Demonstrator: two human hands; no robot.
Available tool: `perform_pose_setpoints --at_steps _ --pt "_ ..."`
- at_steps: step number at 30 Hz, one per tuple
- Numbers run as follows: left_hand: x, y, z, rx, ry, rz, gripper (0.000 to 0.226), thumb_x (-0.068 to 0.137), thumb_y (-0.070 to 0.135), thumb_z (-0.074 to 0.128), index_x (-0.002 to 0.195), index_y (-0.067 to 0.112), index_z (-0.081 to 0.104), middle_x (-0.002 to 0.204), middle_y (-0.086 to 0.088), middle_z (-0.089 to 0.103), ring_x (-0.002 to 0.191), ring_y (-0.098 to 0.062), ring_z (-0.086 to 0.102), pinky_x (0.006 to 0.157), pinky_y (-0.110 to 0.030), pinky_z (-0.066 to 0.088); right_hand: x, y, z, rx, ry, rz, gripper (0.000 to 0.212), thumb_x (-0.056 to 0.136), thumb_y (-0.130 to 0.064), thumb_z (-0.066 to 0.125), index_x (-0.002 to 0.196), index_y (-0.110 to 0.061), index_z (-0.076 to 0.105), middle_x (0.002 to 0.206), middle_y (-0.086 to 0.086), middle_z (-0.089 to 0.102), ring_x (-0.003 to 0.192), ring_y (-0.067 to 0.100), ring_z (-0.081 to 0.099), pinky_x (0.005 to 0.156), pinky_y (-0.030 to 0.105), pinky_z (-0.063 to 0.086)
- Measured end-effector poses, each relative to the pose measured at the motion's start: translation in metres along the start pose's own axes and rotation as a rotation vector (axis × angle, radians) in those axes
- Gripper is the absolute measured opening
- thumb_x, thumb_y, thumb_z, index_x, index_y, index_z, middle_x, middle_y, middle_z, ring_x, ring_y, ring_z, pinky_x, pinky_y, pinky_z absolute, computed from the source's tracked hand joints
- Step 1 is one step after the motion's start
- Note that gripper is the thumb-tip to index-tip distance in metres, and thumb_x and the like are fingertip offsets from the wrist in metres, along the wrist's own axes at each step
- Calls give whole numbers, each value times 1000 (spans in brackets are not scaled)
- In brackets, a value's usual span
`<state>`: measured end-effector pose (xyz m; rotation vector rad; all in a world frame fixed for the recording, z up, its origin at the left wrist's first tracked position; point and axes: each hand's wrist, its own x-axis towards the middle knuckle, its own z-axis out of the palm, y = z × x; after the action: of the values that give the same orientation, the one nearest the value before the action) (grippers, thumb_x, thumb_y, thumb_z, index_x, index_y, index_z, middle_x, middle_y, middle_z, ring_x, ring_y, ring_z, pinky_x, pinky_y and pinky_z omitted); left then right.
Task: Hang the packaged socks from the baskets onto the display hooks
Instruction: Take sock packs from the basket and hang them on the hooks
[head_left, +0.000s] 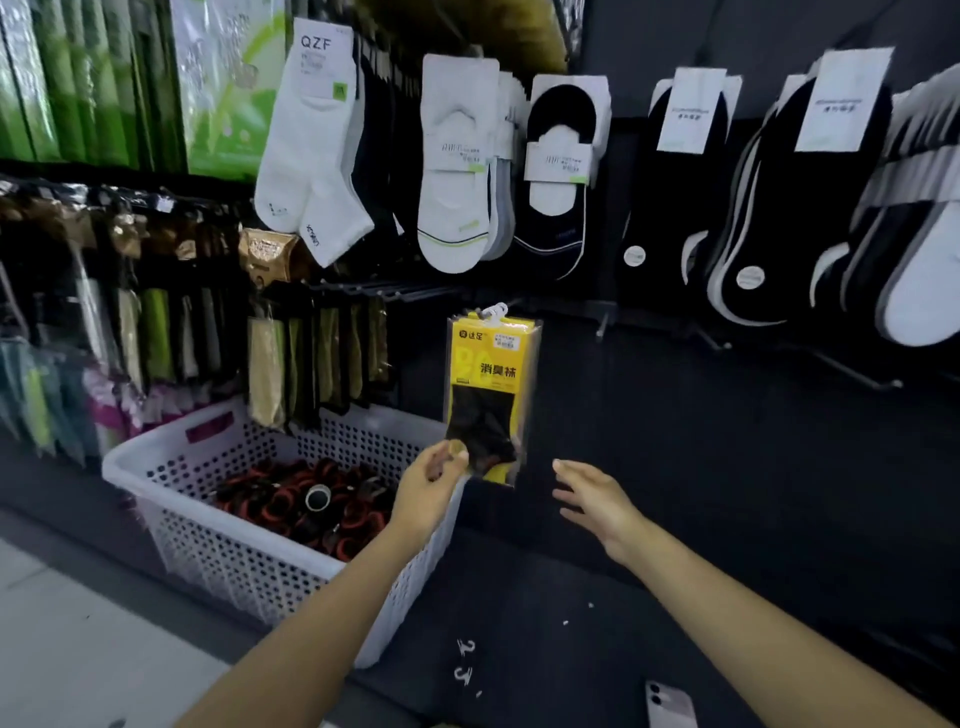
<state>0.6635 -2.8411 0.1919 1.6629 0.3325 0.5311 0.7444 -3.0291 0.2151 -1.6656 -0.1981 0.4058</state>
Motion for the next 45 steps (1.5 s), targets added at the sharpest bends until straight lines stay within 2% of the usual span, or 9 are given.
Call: perform_pose_setpoints --at_steps 11,15,20,25,30,32,35,40,45 --pt "-152 -114 68 270 -396 -303 48 92 30 59 134 8 48 129 -1 51 122 -17 49 99 -25 43 -119 178 -103 -245 -18 319 29 94 -18 59 121 -7 58 109 7 58 103 23 60 79 27 46" --pt "-210 -148 99 270 -458 -405 20 93 18 59 110 7 59 106 -7 59 99 -16 53 75 -16 40 -153 236 -119 -262 -62 418 19 93 -15 61 110 -6 64 96 6 61 80 13 58 60 17 46" --pt "-260 -182 94 427 -414 -498 44 93 20 60 130 0 50 142 -11 44 124 -22 48 88 -18 42 -184 291 -123 -397 -224 422 28 85 -13 71 109 2 65 94 7 65 86 16 60 72 15 47" --pt "-273 -202 58 525 -532 -555 36 87 29 67 114 9 55 112 -7 64 95 -19 63 75 -30 55 -197 316 -107 -518 -415 383 48 81 -30 76 120 -8 59 120 5 59 111 15 55 96 26 43" --pt "-288 -212 35 644 -823 -659 65 76 29 78 131 19 44 117 11 49 106 -7 46 74 -2 39 -189 319 -97 -761 -525 303 66 77 -51 73 129 -15 55 128 4 59 116 19 56 97 31 45" --pt "-293 -219 32 717 -790 -596 71 75 23 80 134 8 44 120 6 53 105 -6 50 74 2 38 -192 322 -86 -766 -646 363 77 79 -52 71 140 -13 44 146 7 44 134 24 43 109 34 37" --pt "-298 -226 32 809 -739 -543 68 73 29 81 130 9 48 125 -5 62 111 -15 58 93 -20 45 -202 334 -67 -802 -750 419 94 78 -56 68 149 -11 26 157 5 27 143 23 29 115 32 28" --pt "-299 -229 34 996 -643 -482 59 69 53 76 116 27 52 109 8 67 102 -13 61 80 -24 46 -207 341 -57 -713 -721 456 104 70 -64 71 149 -12 30 155 5 32 140 23 34 113 32 30" --pt "-288 -218 56 898 -407 -302 65 68 49 78 123 28 52 118 7 64 102 -12 60 85 -26 49 -199 336 -71 -764 -558 335 78 83 -39 72 145 -9 37 150 7 40 135 24 41 110 35 36"
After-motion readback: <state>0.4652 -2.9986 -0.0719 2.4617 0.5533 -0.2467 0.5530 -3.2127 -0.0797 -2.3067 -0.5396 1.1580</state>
